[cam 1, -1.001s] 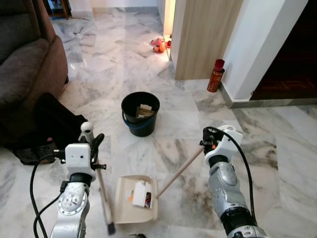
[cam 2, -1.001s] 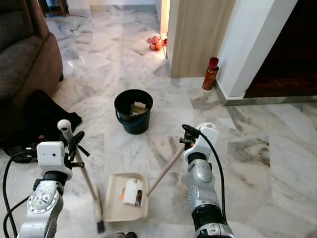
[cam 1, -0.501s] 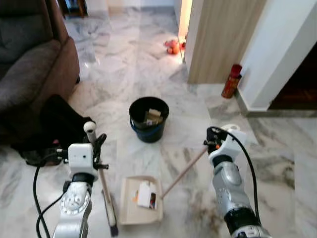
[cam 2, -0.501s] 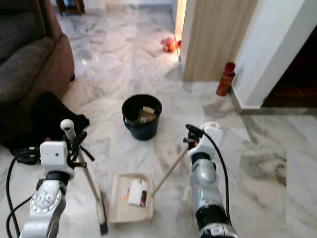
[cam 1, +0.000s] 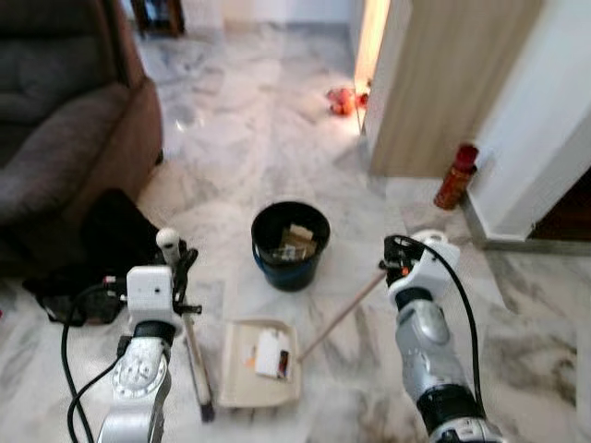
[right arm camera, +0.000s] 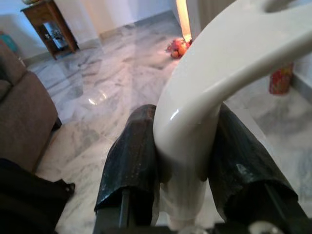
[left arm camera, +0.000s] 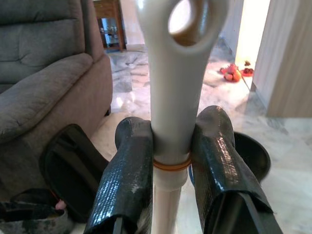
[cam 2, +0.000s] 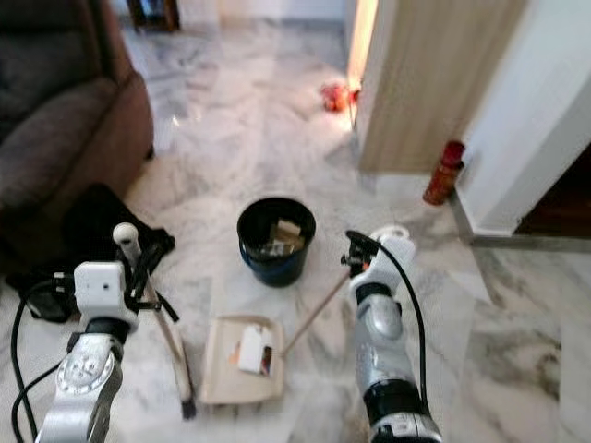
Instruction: Sweep floor
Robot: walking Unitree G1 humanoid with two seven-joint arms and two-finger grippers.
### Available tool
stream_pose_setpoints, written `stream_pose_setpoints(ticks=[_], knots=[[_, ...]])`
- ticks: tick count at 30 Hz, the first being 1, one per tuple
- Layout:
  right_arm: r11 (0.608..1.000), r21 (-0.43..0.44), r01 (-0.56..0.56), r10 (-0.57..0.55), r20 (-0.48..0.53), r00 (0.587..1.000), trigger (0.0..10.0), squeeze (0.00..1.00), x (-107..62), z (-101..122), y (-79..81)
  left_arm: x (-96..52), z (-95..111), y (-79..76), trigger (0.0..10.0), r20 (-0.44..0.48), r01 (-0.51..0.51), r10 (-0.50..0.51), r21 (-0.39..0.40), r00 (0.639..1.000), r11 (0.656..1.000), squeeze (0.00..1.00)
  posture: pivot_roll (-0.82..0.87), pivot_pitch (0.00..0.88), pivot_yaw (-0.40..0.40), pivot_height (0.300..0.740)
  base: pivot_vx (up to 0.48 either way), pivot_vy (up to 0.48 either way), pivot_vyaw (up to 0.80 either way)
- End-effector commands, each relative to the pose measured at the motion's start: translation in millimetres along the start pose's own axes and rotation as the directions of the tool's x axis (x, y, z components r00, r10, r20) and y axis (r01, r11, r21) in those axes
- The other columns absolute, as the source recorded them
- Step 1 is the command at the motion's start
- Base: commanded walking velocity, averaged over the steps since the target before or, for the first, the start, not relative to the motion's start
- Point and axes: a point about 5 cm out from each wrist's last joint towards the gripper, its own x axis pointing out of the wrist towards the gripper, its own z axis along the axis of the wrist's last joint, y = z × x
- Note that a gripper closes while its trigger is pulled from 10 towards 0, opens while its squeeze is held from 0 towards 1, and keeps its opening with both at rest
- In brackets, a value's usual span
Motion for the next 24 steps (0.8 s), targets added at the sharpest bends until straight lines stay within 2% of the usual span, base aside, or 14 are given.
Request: stream_pose_setpoints(ticks=[1, 5, 24], knots=[[0.999, 0.03, -0.024, 0.023, 0.032, 0.999, 10.0, 0.0, 3.5, 6.5, 10.6, 1.3, 7.0, 4.5, 10.0, 0.036, -0.012, 0.011, 0.003, 0.999, 1.0, 0.0, 0.16, 0.088, -0.019, 0.74, 0.394, 0.0, 0.0], [0.999, 0.032, -0.027, 0.026, 0.034, 0.999, 10.0, 0.0, 3.7, 6.9, 10.8, 1.2, 7.0, 4.6, 10.0, 0.039, -0.013, 0.013, 0.002, 0.999, 1.0, 0.0, 0.16, 0.088, -0.02, 0.74, 0.377, 0.0, 0.0], [0.999, 0.026, -0.029, 0.028, 0.044, 0.999, 10.0, 0.0, 4.9, 9.5, 10.4, -0.4, 5.2, 5.7, 10.0, 0.037, -0.009, 0.008, 0.014, 0.999, 1.0, 0.0, 0.16, 0.091, -0.021, 0.74, 0.0, 0.0, 0.0]])
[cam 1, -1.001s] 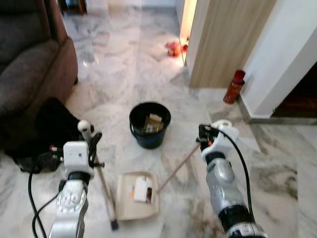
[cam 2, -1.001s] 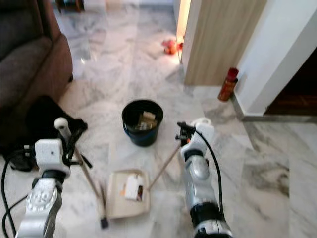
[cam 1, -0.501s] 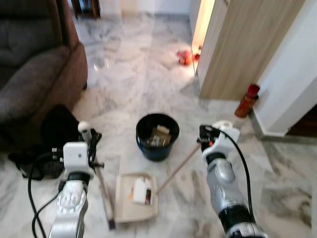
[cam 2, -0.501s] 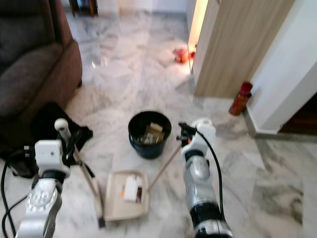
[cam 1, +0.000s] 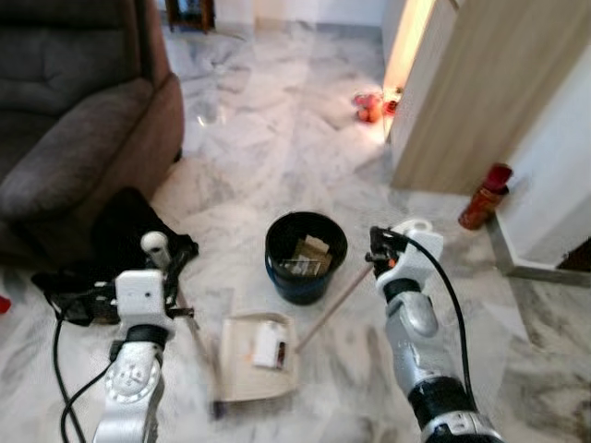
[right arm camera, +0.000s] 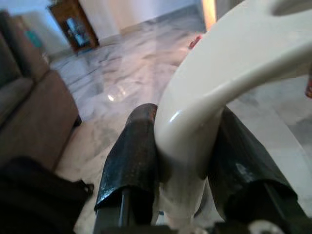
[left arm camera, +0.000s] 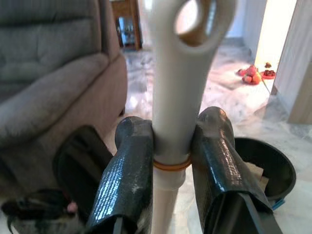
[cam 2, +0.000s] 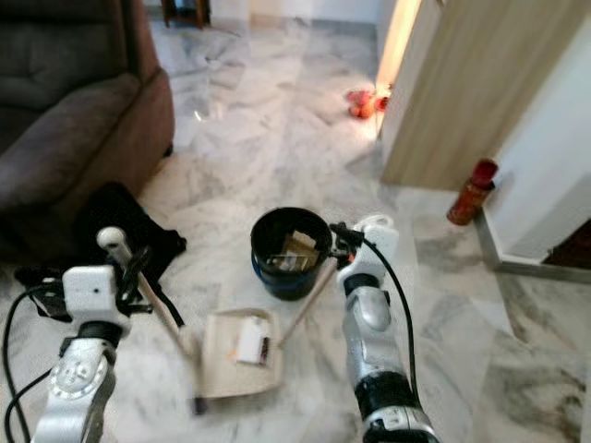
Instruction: Sweep floor
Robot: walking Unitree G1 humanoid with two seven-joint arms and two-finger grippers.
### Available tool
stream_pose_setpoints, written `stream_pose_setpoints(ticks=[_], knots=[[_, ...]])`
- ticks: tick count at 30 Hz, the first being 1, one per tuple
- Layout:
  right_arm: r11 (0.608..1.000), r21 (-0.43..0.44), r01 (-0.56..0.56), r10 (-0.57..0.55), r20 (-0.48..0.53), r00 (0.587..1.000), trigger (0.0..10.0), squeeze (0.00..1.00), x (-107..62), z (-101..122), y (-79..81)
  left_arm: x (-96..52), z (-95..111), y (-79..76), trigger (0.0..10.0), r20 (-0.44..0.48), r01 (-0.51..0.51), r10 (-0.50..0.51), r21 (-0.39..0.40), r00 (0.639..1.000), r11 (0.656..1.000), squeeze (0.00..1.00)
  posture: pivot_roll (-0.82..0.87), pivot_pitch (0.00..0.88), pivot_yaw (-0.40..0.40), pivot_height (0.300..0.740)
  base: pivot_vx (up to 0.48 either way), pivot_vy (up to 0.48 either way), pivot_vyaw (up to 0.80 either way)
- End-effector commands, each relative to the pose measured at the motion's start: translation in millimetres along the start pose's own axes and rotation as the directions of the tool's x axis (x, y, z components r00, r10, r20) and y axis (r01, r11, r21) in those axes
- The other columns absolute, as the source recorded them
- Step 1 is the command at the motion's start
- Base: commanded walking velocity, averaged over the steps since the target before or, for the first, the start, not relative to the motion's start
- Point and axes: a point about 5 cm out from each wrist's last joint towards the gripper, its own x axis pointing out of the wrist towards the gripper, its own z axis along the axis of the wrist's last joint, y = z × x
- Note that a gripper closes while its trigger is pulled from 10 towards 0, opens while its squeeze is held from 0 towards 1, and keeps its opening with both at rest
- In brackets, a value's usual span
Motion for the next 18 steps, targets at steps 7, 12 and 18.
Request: stream_pose_setpoints(ticks=[7, 12, 18], knots=[[1.0, 0.007, 0.003, -0.004, 0.045, 0.999, 10.0, 0.0, 1.8, 8.7, -0.6, 2.2, 6.9, 0.1, 10.0, 0.034, 0.004, -0.004, -0.001, 0.999, 1.0, 0.0, 0.15, 0.099, -0.021, 0.74, 0.254, 0.0, 0.0], [1.0, 0.031, -0.001, 0.0, 0.034, 0.999, 10.0, 0.0, 2.5, 8.0, 0.0, 2.3, 6.8, 0.5, 10.0, 0.033, 0.002, -0.002, 0.0, 0.999, 1.0, 0.0, 0.16, 0.1, -0.022, 0.74, 0.302, 0.0, -0.28], [1.0, 0.021, -0.002, 0.001, 0.048, 0.999, 10.0, 0.0, 2.9, 9.4, 1.1, 2.6, 6.8, 1.0, 10.0, 0.033, 0.001, -0.001, 0.002, 0.999, 1.0, 0.0, 0.16, 0.099, -0.022, 0.74, 0.303, 0.0, -0.27]])
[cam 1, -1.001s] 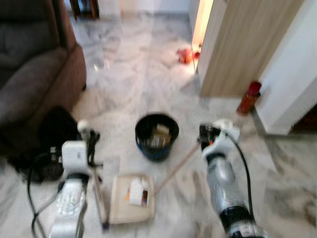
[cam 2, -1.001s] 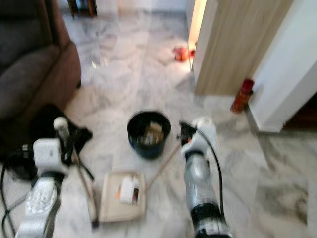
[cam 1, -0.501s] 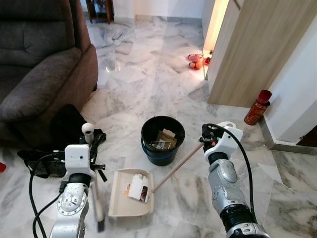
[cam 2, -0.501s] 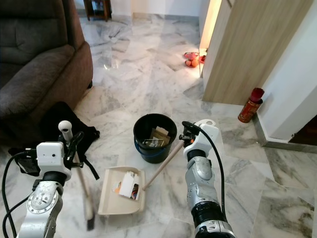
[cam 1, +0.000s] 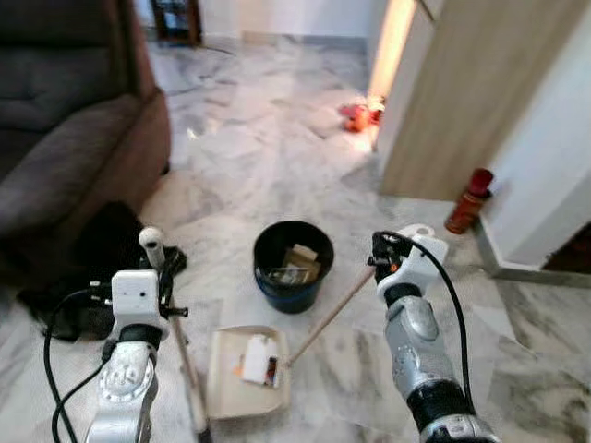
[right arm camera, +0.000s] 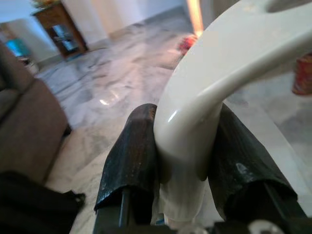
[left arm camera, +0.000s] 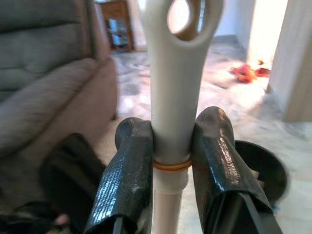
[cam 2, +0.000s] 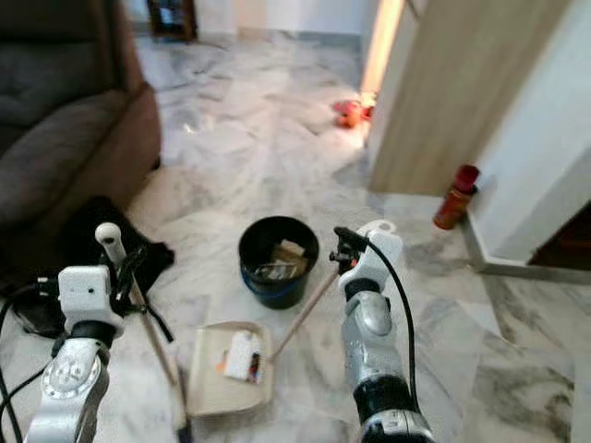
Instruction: Sweep floor
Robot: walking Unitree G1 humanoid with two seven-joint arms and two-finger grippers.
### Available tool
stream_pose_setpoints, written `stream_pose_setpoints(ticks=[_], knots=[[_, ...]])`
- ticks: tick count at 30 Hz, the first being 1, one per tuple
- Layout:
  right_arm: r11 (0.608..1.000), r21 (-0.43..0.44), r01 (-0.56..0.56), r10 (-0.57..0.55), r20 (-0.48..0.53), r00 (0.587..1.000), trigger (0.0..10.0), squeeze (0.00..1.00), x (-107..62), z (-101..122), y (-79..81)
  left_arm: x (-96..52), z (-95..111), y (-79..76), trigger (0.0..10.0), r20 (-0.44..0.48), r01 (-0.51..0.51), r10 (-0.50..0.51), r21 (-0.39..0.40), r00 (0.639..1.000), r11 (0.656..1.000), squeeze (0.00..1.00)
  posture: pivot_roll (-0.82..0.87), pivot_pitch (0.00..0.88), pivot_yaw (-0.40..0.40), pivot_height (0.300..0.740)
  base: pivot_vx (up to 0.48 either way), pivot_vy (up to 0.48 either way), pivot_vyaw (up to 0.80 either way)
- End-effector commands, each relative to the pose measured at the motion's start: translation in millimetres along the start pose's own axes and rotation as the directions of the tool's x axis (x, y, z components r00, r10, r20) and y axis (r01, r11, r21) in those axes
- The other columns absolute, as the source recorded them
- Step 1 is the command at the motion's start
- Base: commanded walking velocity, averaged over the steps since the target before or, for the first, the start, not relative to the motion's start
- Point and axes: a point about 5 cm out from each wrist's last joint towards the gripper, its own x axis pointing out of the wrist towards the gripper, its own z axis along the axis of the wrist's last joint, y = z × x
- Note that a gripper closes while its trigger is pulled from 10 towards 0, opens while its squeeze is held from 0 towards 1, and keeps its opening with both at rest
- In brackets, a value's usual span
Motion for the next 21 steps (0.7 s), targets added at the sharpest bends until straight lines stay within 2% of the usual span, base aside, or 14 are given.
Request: stream_pose_setpoints(ticks=[1, 6, 11, 21], knots=[[1.0, 0.007, -0.01, 0.01, 0.046, 0.999, 10.0, 0.0, 3.3, 9.4, 3.6, 1.9, 6.0, 0.2, 10.0, 0.03, 0.004, -0.004, 0.0, 1.0, 1.0, 0.0, 0.16, 0.099, -0.022, 0.74, 0.3, 0.0, 0.0], [1.0, 0.015, -0.009, 0.009, 0.036, 0.999, 10.0, 0.0, 3.2, 8.2, 3.5, 1.5, 6.2, 0.0, 10.0, 0.032, 0.009, -0.009, -0.005, 0.999, 1.0, 0.0, 0.16, 0.1, -0.022, 0.74, 0.282, 0.0, 0.0], [1.0, 0.014, -0.015, 0.015, 0.043, 0.999, 10.0, 0.0, 3.2, 8.7, 3.7, 0.7, 7.6, -1.6, 10.0, 0.044, 0.023, -0.023, -0.013, 0.999, 1.0, 0.0, 0.16, 0.102, -0.022, 0.74, 0.0, 0.0, -0.67], [0.999, -0.025, -0.027, 0.028, 0.051, 0.998, 10.0, 0.0, 2.2, 9.1, 3.7, -0.2, 6.6, -2.0, 10.0, 0.038, 0.028, -0.027, -0.013, 0.999, 1.0, 0.0, 0.16, 0.101, -0.022, 0.74, 0.0, 0.0, 0.0]])
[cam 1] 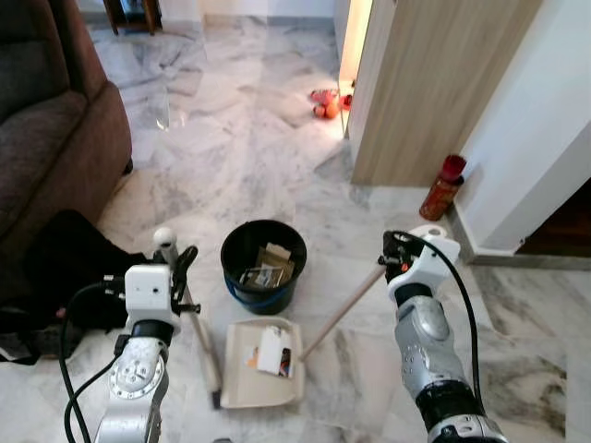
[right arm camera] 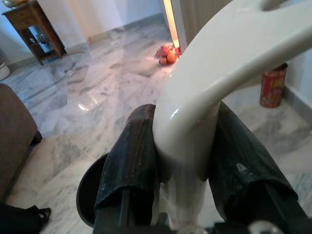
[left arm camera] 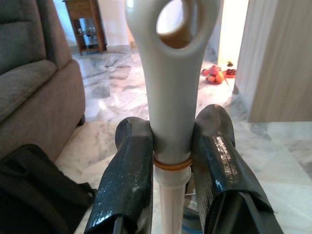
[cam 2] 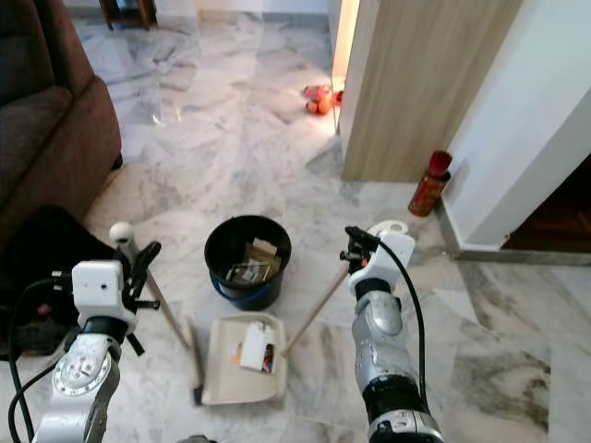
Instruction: Sweep floor
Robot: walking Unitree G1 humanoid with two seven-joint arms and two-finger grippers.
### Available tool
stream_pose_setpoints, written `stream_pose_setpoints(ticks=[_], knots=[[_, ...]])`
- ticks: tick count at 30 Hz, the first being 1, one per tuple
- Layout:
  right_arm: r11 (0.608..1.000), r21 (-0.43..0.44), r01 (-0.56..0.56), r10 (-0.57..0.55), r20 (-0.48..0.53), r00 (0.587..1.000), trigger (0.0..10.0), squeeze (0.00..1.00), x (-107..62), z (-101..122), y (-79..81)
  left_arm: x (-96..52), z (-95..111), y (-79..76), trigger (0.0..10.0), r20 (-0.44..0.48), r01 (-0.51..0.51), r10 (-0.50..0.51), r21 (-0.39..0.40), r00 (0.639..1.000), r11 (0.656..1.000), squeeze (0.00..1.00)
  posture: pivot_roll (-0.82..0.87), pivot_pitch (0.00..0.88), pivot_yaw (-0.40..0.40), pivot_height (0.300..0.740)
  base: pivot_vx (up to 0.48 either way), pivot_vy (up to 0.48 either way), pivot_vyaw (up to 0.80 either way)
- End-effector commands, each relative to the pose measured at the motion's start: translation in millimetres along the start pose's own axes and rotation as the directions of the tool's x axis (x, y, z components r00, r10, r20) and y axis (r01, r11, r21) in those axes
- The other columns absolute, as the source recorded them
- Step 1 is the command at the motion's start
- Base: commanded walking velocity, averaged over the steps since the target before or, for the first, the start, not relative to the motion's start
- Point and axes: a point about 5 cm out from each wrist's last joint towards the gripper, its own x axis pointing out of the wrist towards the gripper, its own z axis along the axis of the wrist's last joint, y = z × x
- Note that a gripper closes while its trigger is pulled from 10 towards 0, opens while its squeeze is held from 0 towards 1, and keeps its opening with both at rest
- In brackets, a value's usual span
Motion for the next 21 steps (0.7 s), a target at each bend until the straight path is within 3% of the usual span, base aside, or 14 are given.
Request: stream_pose_setpoints(ticks=[1, 14, 16, 21], knots=[[1.0, 0.019, -0.017, 0.016, 0.05, 0.999, 10.0, 0.0, 2.3, 8, 5.6, 0.8, 7, 3.1, 10.0, 0.034, -0.007, 0.008, -0.001, 0.999, 1.0, 0.0, 0.16, 0.101, -0.022, 0.74, 0.0, 0.0, 0.0], [0.998, -0.062, -0.006, 0.015, 0.142, 0.99, 10.0, 0.0, -6.0, 28, -13.0, -0.9, 4, 4.4, 10.0, 0.03, 0.001, -0.001, 0.017, 1.0, 1.0, 0.0, 0.16, 0.086, -0.024, 0.74, 0.0, 0.0, 0.0], [0.993, -0.117, -0.014, 0.034, 0.169, 0.985, 10.0, 0.0, -11.5, 35, -15.3, -4.7, -1, 3.7, 10.0, 0.014, 0.017, -0.018, 0.042, 1.0, 0.999, 0.0, 0.16, 0.087, -0.023, 0.74, 0.0, 0.0, 0.0], [0.989, -0.15, -0.011, 0.043, 0.214, 0.976, 10.0, 0.0, -29.5, 47, -21.0, -9.9, -12, 5.5, 10.0, -0.024, 0.007, -0.006, 0.047, 1.0, 0.999, 0.0, 0.15, 0.091, -0.02, 0.74, 0.0, 0.0, 0.0]])
